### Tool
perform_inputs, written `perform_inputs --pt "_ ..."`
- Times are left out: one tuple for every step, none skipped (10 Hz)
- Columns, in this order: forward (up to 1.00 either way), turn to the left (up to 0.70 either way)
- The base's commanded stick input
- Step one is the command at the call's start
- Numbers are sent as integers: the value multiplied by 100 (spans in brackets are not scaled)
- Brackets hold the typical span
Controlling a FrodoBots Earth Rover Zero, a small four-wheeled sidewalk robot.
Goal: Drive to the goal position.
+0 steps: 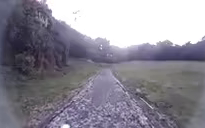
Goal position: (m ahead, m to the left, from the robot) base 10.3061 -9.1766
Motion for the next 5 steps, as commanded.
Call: perform_inputs --pt "70 0" --pt "70 0" --pt "70 0" --pt "70 0" --pt "70 0"
